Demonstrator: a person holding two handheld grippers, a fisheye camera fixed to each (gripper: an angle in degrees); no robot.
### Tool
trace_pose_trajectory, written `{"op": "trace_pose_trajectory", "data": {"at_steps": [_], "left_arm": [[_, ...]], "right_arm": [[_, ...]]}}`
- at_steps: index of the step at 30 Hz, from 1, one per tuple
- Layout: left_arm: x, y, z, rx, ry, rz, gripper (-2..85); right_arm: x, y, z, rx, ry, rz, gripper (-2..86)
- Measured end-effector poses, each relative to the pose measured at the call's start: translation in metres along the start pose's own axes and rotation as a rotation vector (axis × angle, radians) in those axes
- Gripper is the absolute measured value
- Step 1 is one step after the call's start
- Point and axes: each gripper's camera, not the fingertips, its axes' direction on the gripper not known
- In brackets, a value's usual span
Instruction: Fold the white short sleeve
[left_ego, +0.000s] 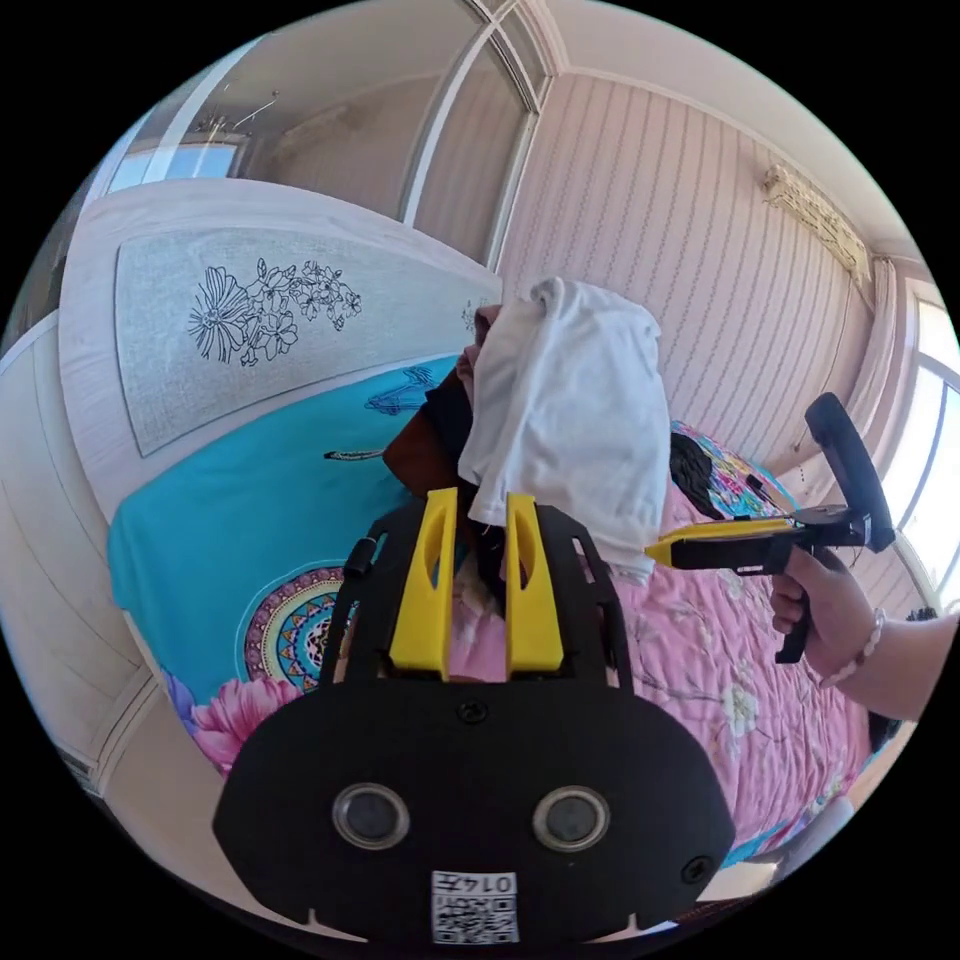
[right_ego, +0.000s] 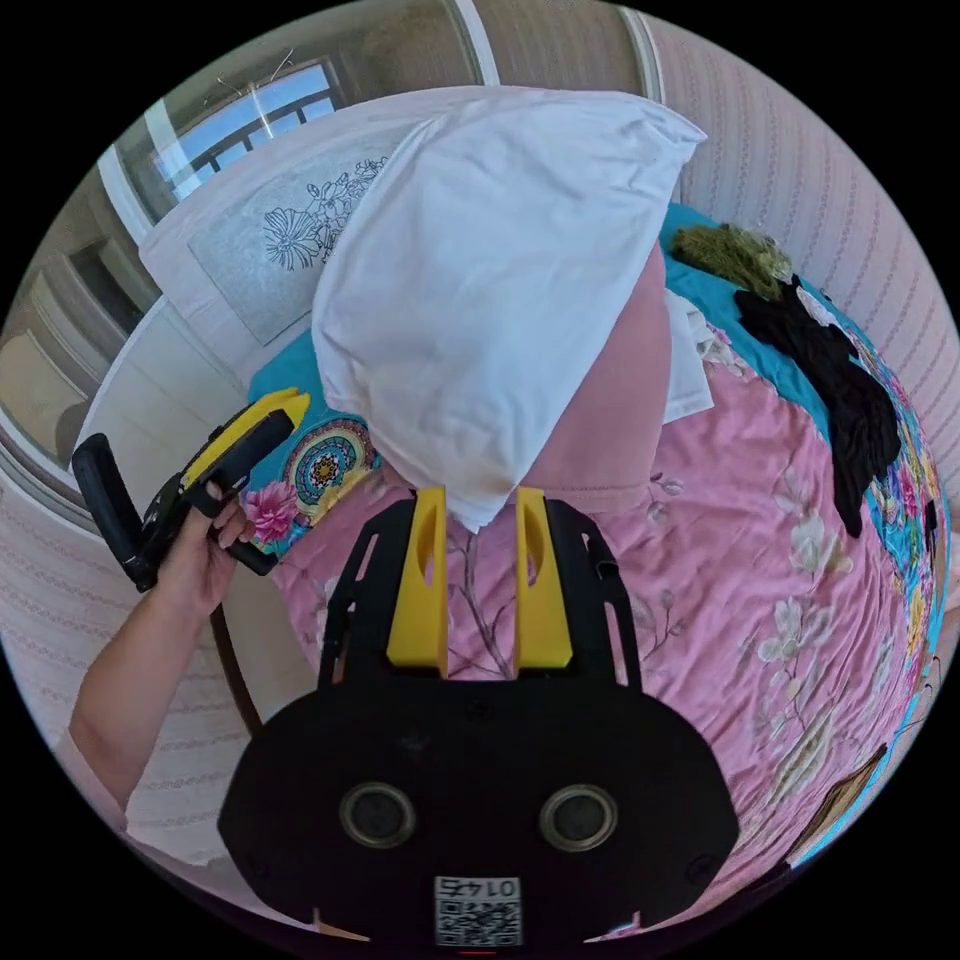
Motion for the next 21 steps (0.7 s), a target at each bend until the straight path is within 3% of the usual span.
{"op": "trace_pose_trajectory", "data": {"at_steps": [4,11,15,18,21], "left_arm": [[0.008,-0.019,0.016,-0.100,0.129,-0.001,1.2],[0.104,-0.031,-0.106,0.172,0.236,0.321,-0.9],[0.207,-0.012,-0.208,0.256,0.471,0.487,-1.0],[0.282,0.062,-0.250,0.155,0.719,0.461,-1.0],[0.357,0.176,-0.252,-0.063,0.826,0.471,-1.0]], "right_arm": [[0.009,-0.004,-0.002,-0.031,-0.081,0.043,1.5],[0.023,0.052,-0.136,0.137,-0.120,-0.142,-0.1],[0.056,0.150,-0.241,0.304,-0.120,-0.075,0.1],[0.077,0.272,-0.270,0.340,-0.203,0.083,0.4],[0.091,0.400,-0.242,0.104,-0.166,0.233,0.7]]}}
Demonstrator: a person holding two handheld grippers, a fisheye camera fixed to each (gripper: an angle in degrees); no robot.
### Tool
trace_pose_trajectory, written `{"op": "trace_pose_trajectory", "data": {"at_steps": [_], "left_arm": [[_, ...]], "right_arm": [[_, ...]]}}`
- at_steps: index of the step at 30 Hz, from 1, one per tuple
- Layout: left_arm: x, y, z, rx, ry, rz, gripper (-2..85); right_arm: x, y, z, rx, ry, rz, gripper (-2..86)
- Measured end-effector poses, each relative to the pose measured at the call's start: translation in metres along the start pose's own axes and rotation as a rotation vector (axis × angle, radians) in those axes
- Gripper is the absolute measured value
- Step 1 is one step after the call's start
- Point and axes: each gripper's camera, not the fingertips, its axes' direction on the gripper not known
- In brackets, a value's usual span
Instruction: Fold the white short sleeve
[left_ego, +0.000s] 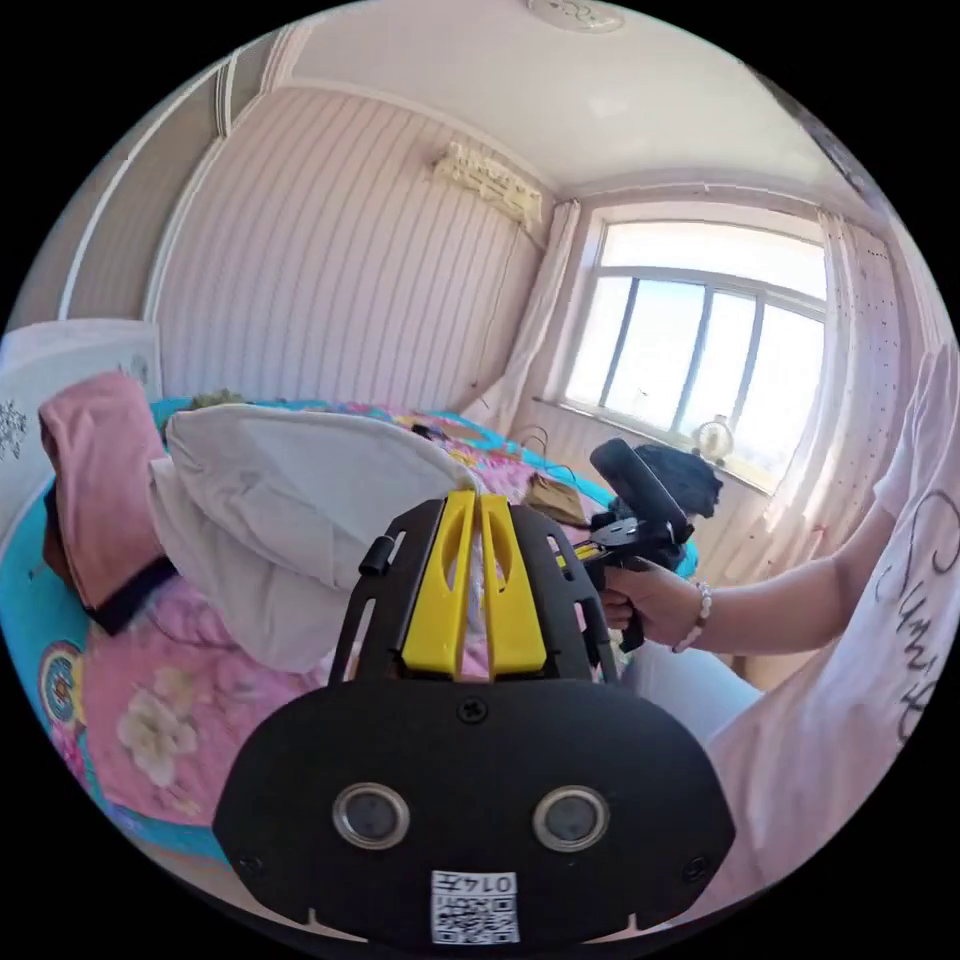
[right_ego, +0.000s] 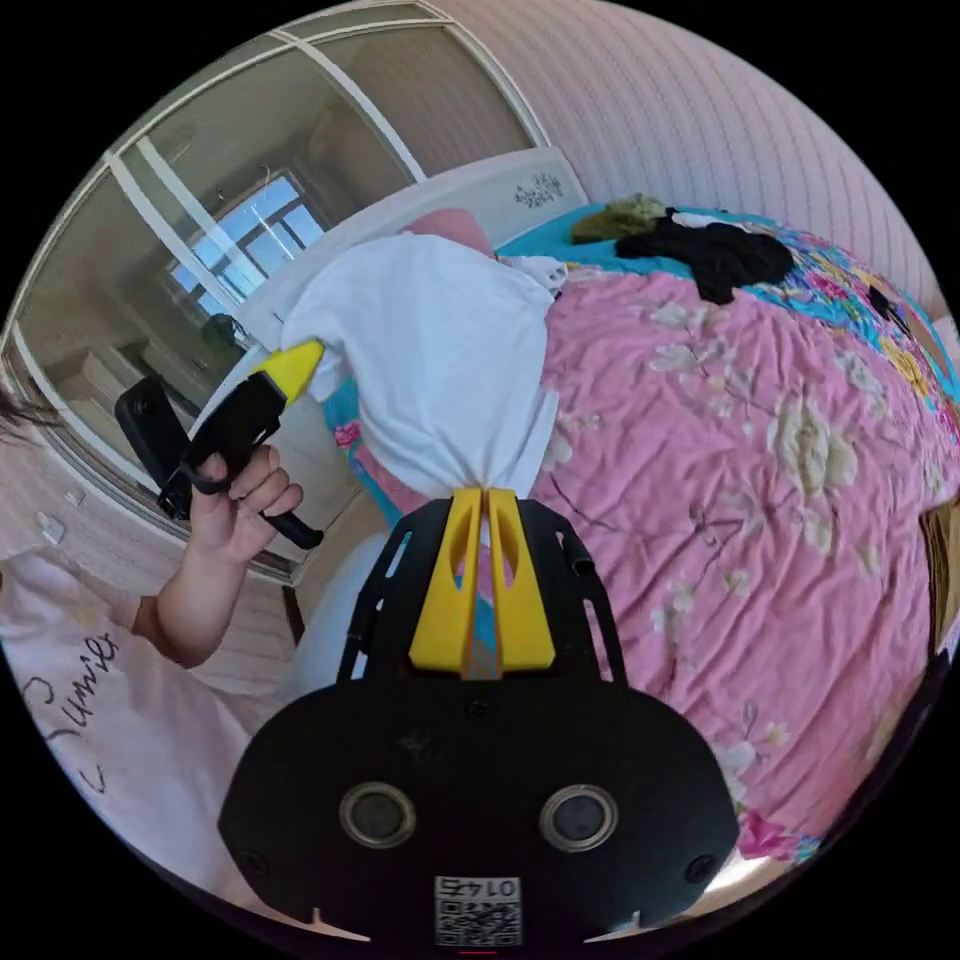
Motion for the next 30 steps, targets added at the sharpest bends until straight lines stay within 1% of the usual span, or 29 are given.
{"op": "trace_pose_trajectory", "data": {"at_steps": [1,3,4,6,9,11,13,15,17,18,19,21,23,25,26,28,30], "left_arm": [[0.028,0.031,0.033,-0.121,0.042,-0.038,-1.0],[0.067,0.070,0.067,-0.265,0.092,-0.041,-1.0],[0.087,0.089,0.079,-0.335,0.091,-0.038,-1.0],[0.107,0.104,0.087,-0.382,0.101,-0.044,-1.0],[0.126,0.108,0.089,-0.397,0.111,-0.070,-1.0],[0.132,0.105,0.091,-0.410,0.099,-0.077,-1.0],[0.140,0.099,0.095,-0.413,0.092,-0.073,-1.0],[0.143,0.092,0.095,-0.386,0.066,-0.082,-1.0],[0.145,0.083,0.093,-0.351,0.053,-0.078,-1.0],[0.145,0.077,0.092,-0.329,0.033,-0.066,-1.0],[0.144,0.072,0.092,-0.325,0.016,-0.055,-0.9],[0.138,0.066,0.092,-0.325,-0.010,-0.056,-0.8],[0.126,0.064,0.091,-0.333,-0.023,-0.068,-0.8],[0.098,0.071,0.091,-0.376,-0.120,-0.103,-0.9],[0.088,0.074,0.092,-0.392,-0.142,-0.124,-0.9],[0.050,0.087,0.093,-0.449,-0.179,-0.218,-1.0],[0.025,0.097,0.097,-0.498,-0.200,-0.272,-0.9]], "right_arm": [[0.020,0.046,0.008,-0.126,0.025,0.085,1.0],[0.040,0.104,0.006,-0.213,0.029,0.199,1.5],[0.046,0.132,-0.004,-0.213,0.018,0.250,2.0],[0.044,0.158,-0.025,-0.164,-0.009,0.265,3.9],[0.034,0.168,-0.053,-0.078,-0.015,0.238,10.3],[0.023,0.155,-0.063,-0.069,0.012,0.175,13.0],[0.006,0.128,-0.076,-0.073,0.084,0.066,15.3],[-0.006,0.108,-0.085,-0.071,0.129,-0.019,14.5],[-0.012,0.092,-0.097,-0.051,0.118,-0.066,11.1],[-0.011,0.086,-0.108,-0.015,0.065,-0.082,5.6],[-0.007,0.082,-0.121,0.025,0.008,-0.091,2.5],[0.004,0.078,-0.141,0.086,-0.025,-0.067,1.6],[0.021,0.075,-0.164,0.125,0.010,-0.020,1.1],[0.057,0.081,-0.203,0.200,0.098,0.104,0.8],[0.070,0.084,-0.214,0.221,0.102,0.153,0.8],[0.130,0.102,-0.254,0.300,0.036,0.400,0.6],[0.165,0.120,-0.280,0.387,-0.020,0.534,0.6]]}}
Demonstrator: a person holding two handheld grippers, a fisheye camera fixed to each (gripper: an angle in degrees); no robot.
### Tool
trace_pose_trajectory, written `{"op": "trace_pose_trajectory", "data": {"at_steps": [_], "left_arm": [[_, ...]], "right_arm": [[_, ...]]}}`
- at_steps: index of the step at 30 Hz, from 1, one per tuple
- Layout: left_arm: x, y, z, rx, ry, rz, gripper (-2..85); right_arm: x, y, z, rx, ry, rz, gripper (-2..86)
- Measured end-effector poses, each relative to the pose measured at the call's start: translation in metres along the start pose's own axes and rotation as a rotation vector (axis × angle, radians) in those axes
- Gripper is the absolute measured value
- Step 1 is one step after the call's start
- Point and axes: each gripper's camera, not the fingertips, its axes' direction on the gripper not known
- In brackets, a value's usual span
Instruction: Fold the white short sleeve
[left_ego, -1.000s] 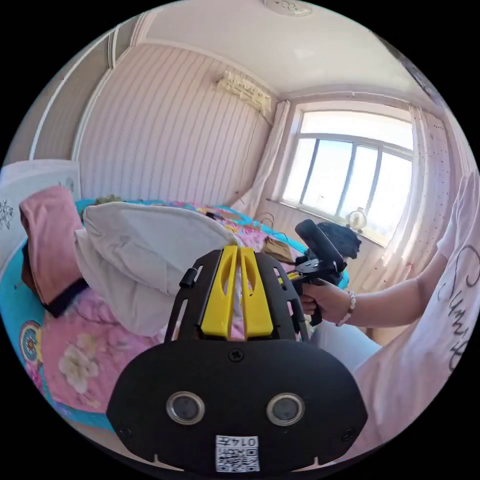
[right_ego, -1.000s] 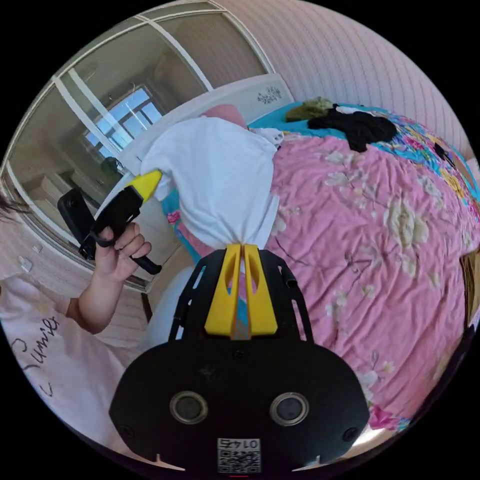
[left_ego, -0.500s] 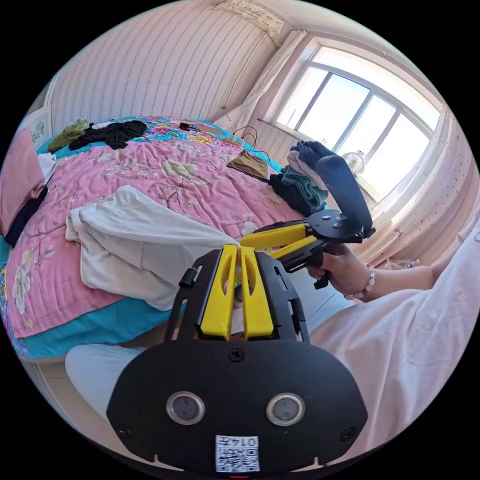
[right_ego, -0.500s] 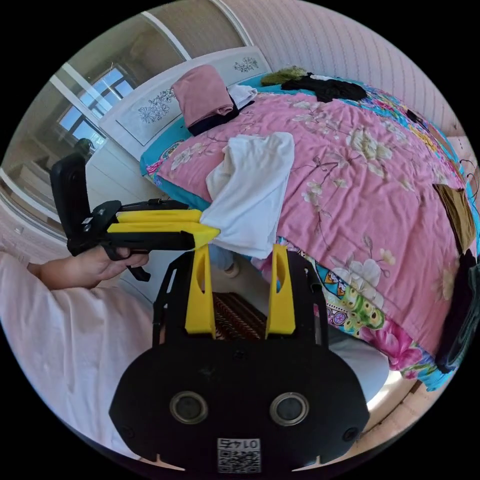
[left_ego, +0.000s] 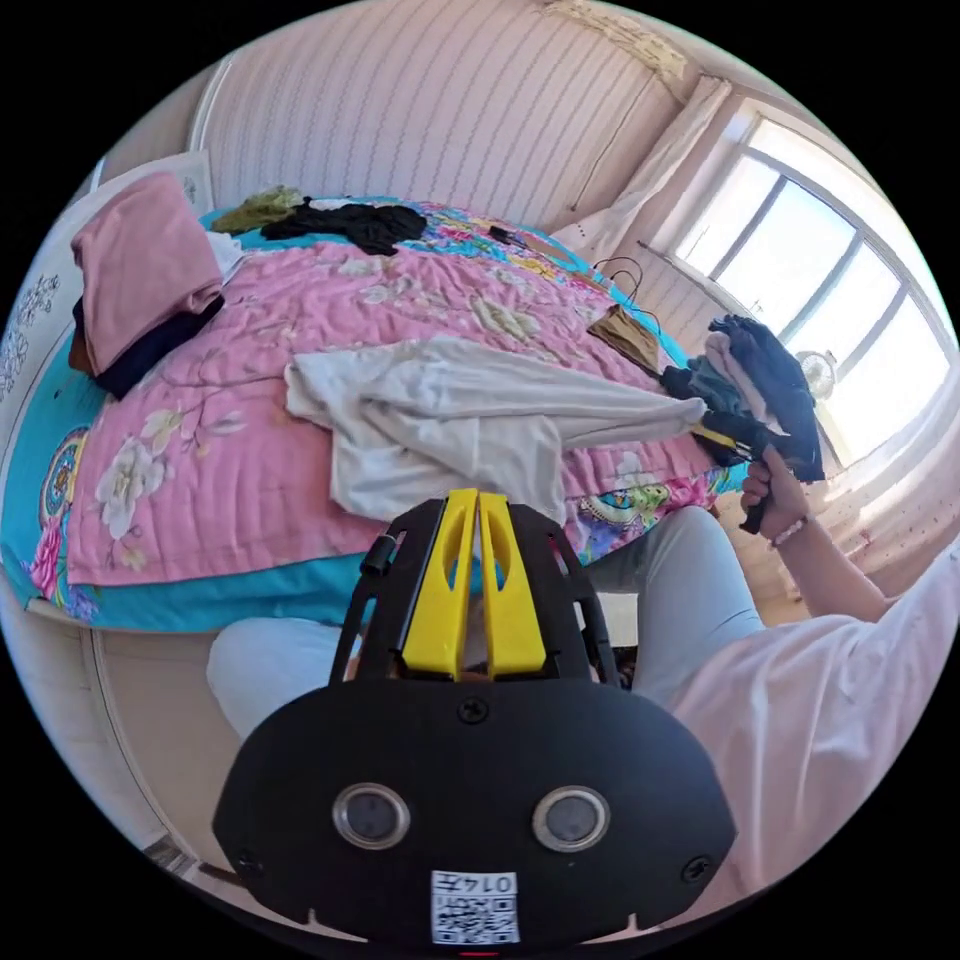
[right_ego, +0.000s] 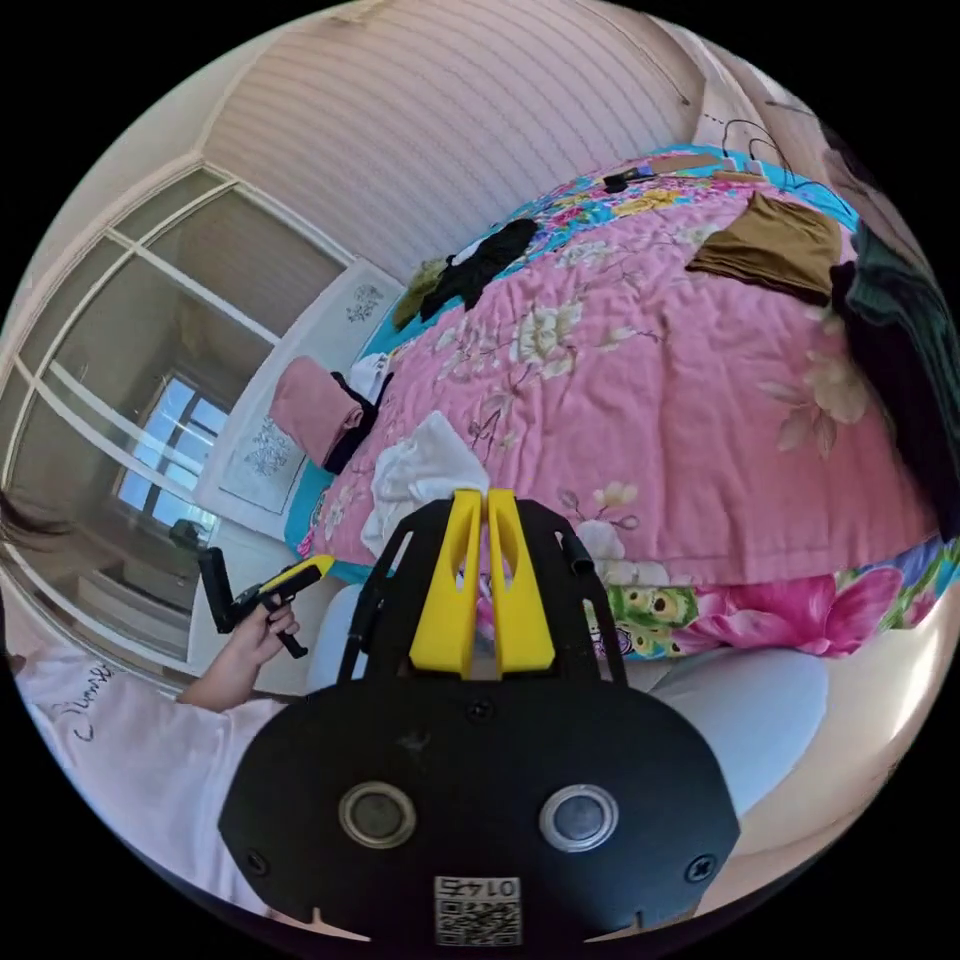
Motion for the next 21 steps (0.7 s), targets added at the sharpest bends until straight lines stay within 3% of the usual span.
{"op": "trace_pose_trajectory", "data": {"at_steps": [3,6,10,14,17,21], "left_arm": [[-0.028,-0.001,0.020,-0.038,-0.058,-0.082,-0.8],[-0.052,0.000,0.043,-0.055,0.009,-0.191,-0.4],[-0.047,-0.009,0.066,-0.061,0.072,-0.182,4.0],[-0.034,-0.023,0.081,-0.040,0.060,-0.150,7.5],[-0.027,-0.036,0.093,-0.068,0.080,-0.135,5.2],[-0.024,-0.042,0.091,-0.098,0.122,-0.127,-0.4]], "right_arm": [[0.027,-0.009,-0.030,0.051,0.106,0.107,0.7],[0.034,-0.013,-0.034,-0.018,0.145,0.135,1.0],[-0.003,-0.009,-0.031,-0.044,0.289,0.090,2.0],[-0.061,-0.005,-0.016,-0.048,0.277,-0.068,4.8],[-0.116,-0.005,0.035,-0.233,0.158,-0.226,9.0],[-0.156,0.001,0.109,-0.447,0.241,-0.337,12.8]]}}
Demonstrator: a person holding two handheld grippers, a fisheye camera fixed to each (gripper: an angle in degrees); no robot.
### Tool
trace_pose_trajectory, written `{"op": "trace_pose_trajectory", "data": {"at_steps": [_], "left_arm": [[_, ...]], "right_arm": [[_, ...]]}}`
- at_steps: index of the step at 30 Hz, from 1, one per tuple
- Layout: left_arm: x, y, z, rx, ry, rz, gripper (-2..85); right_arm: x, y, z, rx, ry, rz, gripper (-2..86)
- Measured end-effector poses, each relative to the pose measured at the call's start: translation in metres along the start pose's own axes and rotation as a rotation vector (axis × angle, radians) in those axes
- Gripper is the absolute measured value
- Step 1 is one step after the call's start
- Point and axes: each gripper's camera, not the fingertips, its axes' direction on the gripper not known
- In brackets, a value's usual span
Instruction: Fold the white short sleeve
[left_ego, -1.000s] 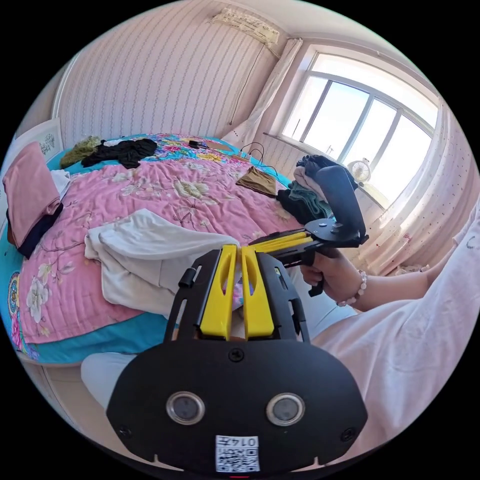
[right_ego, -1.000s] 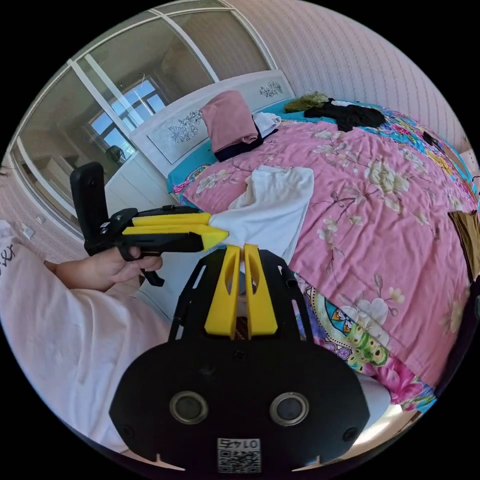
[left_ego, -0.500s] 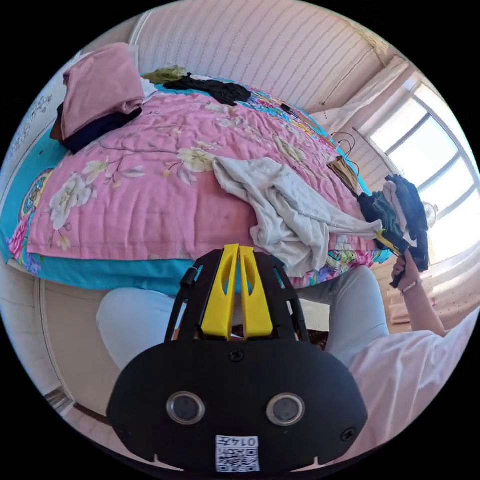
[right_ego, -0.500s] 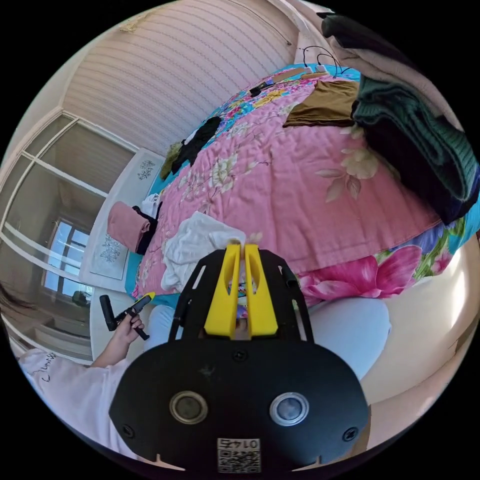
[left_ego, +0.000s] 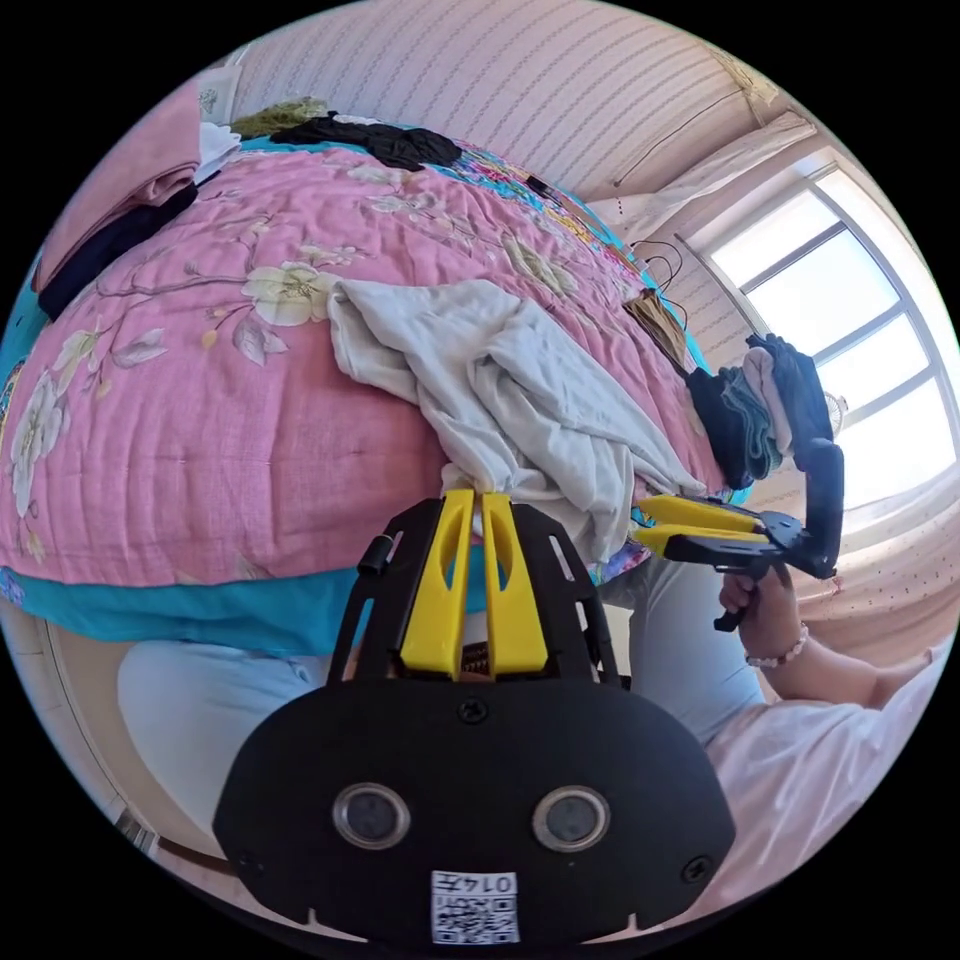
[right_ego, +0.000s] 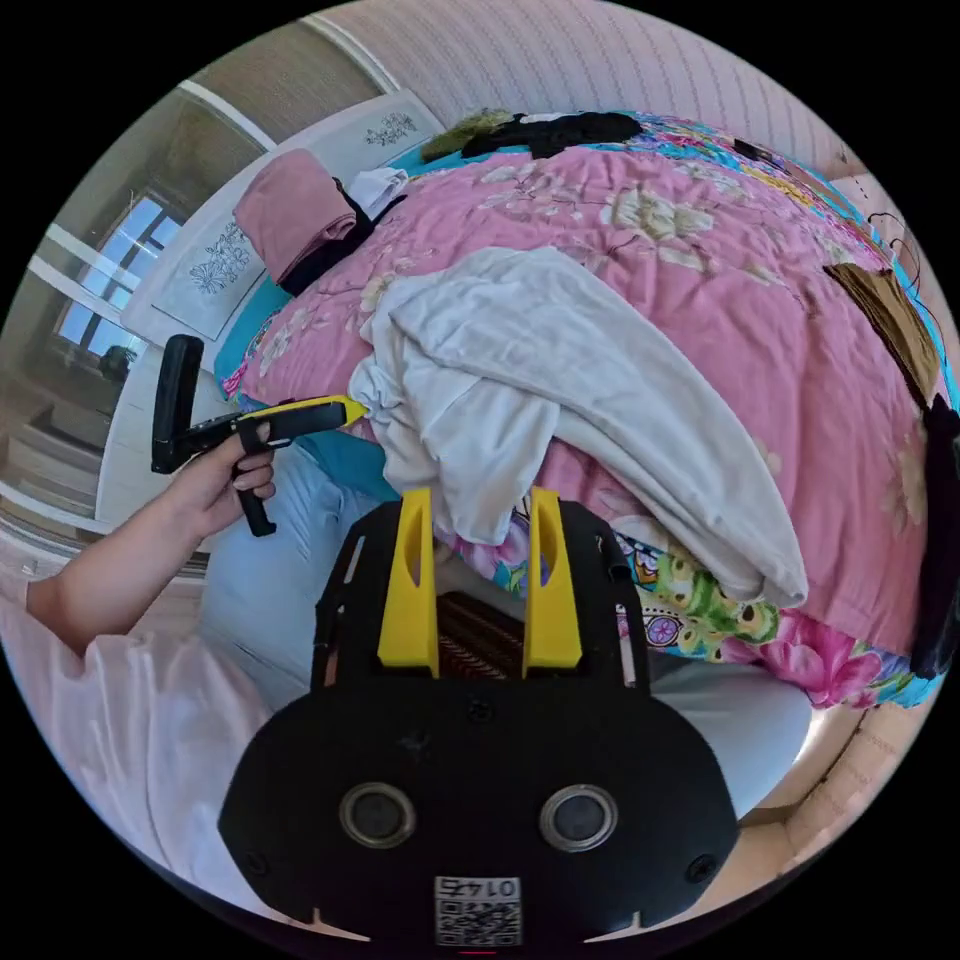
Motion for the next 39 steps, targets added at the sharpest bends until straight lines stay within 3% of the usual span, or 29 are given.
{"op": "trace_pose_trajectory", "data": {"at_steps": [3,5,14,22,32,39], "left_arm": [[0.001,0.006,-0.017,0.024,-0.020,-0.013,-0.9],[0.003,0.010,-0.030,0.047,-0.036,0.008,-0.9],[0.027,0.038,-0.141,0.276,0.073,0.097,-1.0],[0.081,0.062,-0.271,0.563,0.132,0.197,-1.0],[0.139,0.094,-0.388,0.844,0.175,0.312,-1.0],[0.184,0.077,-0.468,0.947,0.370,0.408,-1.0]], "right_arm": [[0.001,-0.013,0.027,-0.178,-0.069,0.043,9.1],[0.006,-0.009,0.012,-0.160,-0.143,0.077,5.4],[0.027,0.061,-0.172,0.224,-0.446,0.085,1.5],[0.009,0.103,-0.328,0.580,-0.708,-0.118,0.6],[-0.067,0.122,-0.425,0.819,-0.703,-0.294,0.3],[-0.141,0.108,-0.519,0.965,-0.373,-0.494,0.1]]}}
